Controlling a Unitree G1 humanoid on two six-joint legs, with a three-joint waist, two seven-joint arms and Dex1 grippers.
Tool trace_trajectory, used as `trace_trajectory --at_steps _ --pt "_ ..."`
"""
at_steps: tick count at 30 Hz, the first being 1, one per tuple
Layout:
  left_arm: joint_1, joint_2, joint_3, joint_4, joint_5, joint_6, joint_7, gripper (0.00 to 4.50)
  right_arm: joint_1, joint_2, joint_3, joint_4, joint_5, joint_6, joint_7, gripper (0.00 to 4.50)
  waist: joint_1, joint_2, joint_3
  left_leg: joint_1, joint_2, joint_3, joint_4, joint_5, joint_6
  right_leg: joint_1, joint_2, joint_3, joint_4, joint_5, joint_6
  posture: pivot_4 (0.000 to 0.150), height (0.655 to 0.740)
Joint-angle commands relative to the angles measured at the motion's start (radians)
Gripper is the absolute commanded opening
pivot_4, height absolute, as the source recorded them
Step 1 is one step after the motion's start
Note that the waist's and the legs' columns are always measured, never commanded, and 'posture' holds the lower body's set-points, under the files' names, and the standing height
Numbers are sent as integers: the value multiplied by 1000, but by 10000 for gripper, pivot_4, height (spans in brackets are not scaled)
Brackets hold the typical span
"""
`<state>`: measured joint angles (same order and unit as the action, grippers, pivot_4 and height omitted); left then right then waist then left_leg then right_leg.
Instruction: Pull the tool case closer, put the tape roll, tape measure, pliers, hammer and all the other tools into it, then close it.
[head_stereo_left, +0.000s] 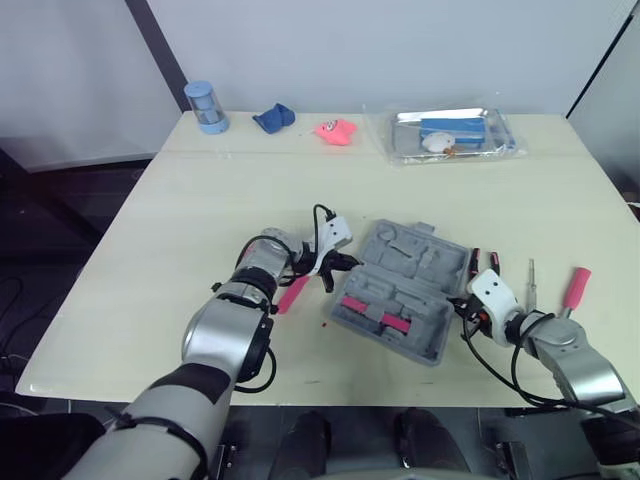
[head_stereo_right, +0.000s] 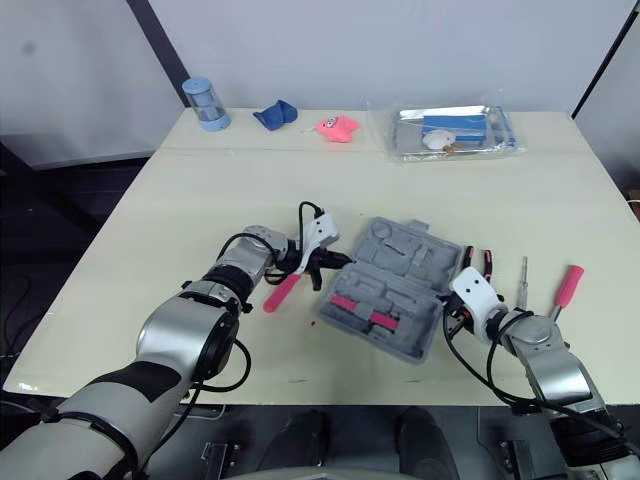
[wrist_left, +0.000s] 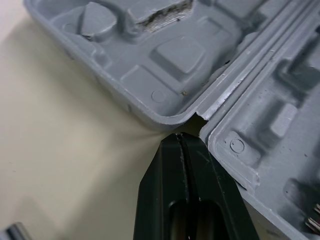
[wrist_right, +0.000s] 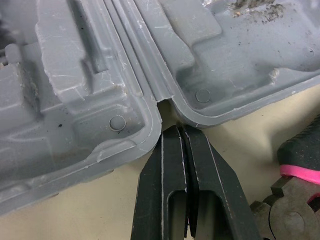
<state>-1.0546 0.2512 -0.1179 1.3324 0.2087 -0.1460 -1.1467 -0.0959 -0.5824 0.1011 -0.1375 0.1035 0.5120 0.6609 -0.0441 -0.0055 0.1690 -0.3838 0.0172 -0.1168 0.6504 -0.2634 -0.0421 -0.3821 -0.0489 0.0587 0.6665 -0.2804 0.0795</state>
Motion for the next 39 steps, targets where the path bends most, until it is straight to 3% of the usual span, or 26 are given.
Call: trace_trajectory --at_steps 1,15,22,39 --pt "-3 -7 15 -7 -24 4 -52 0 -16 3 9 -24 15 -33 32 430 0 0 0 0 0 0 0 0 0 0 0 0 0 0 0 1500 7400" --pt "52 32 -5 -62 -28 18 -210 0 8 -13 6 -53 50 -36 139 430 -1 0 0 0 0 0 0 0 0 0 0 0 0 0 0 1500 7400" --pt "146 57 -44 -202 -37 57 -309 0 26 -21 2 -78 70 -19 175 430 -2 0 0 0 0 0 0 0 0 0 0 0 1 0 0 1500 7400" --pt "586 214 -115 -1041 -161 525 -292 0 80 -78 3 -149 120 34 244 430 -5 1 0 2 0 -1 0 0 0 1 0 0 3 0 0 1500 7400"
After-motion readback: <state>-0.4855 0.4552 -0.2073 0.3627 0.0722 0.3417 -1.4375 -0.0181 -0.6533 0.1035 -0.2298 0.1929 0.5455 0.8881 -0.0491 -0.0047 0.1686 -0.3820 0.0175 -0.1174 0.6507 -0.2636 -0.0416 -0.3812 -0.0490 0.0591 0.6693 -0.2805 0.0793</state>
